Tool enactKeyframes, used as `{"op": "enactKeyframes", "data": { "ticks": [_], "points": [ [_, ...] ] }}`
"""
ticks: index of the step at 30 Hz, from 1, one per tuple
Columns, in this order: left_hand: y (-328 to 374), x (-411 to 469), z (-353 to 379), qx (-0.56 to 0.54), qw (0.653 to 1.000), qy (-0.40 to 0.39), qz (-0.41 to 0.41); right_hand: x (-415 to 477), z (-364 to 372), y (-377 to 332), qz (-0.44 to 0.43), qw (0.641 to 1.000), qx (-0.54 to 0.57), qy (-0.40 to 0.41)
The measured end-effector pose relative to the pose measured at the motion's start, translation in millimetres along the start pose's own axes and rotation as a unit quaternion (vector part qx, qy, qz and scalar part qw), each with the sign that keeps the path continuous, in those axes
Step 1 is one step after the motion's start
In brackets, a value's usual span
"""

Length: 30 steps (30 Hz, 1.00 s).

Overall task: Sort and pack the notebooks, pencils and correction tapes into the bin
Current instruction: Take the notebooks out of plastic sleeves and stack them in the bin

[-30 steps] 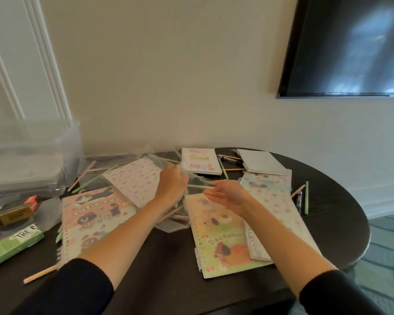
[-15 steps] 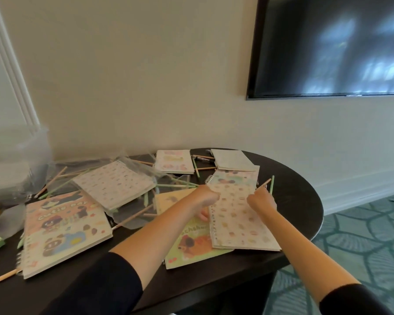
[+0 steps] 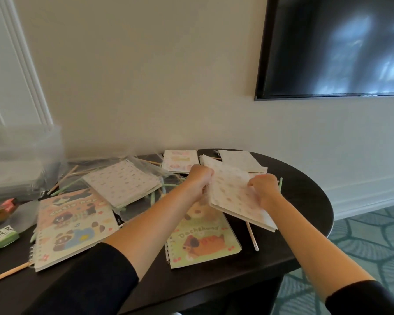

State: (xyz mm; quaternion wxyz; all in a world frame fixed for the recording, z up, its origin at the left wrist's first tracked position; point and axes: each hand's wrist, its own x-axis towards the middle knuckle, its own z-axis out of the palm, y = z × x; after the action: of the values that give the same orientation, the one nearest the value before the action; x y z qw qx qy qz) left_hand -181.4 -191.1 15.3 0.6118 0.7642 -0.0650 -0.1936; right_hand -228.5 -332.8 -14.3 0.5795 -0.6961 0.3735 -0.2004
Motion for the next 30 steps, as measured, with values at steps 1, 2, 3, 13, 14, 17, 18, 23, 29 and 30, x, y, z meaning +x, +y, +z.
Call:
{"op": "enactKeyframes", "data": {
  "ticks": [1, 2, 3, 13, 14, 17, 18, 23, 29, 30],
  "points": [
    [4.9, 1.8, -10.3, 0.014, 1.000, 0.015, 0.017, -0.3, 1.8, -8.0, 0.023, 0.998, 0.055, -0.019],
    [9.1, 2.4, -21.8, 0.021, 0.999, 0.020, 0.033, 0.6, 5.0, -14.3, 0.027, 0.996, 0.077, -0.046],
    [12.8, 1.9, -31.4, 0.021, 0.999, 0.014, 0.046, -0.5, 6.9, -18.6, 0.045, 0.991, 0.101, -0.074],
    [17.3, 16.4, -114.9, 0.207, 0.967, 0.097, 0.115, -17.7, 58.6, -47.3, 0.018, 0.948, 0.186, -0.259],
    [18.0, 18.7, -123.2, 0.227, 0.961, 0.095, 0.130, -15.9, 60.0, -50.1, 0.000, 0.946, 0.193, -0.262],
    [22.9, 23.3, -142.1, 0.313, 0.933, 0.046, 0.172, -9.0, 58.1, -55.2, -0.055, 0.936, 0.134, -0.320],
    [25.5, 24.3, -146.1, 0.349, 0.919, 0.029, 0.183, -7.6, 57.8, -56.1, -0.076, 0.929, 0.088, -0.350],
    [36.8, 29.6, -149.6, 0.426, 0.876, 0.004, 0.226, -9.8, 64.3, -63.5, -0.139, 0.895, 0.012, -0.423],
    [24.4, 32.6, -165.6, 0.382, 0.851, 0.284, 0.220, 3.4, 64.0, -54.0, -0.061, 0.950, 0.170, -0.256],
    [19.5, 32.0, -171.2, 0.425, 0.847, 0.269, 0.173, 6.0, 61.4, -49.5, -0.027, 0.948, 0.212, -0.237]
  ]
}}
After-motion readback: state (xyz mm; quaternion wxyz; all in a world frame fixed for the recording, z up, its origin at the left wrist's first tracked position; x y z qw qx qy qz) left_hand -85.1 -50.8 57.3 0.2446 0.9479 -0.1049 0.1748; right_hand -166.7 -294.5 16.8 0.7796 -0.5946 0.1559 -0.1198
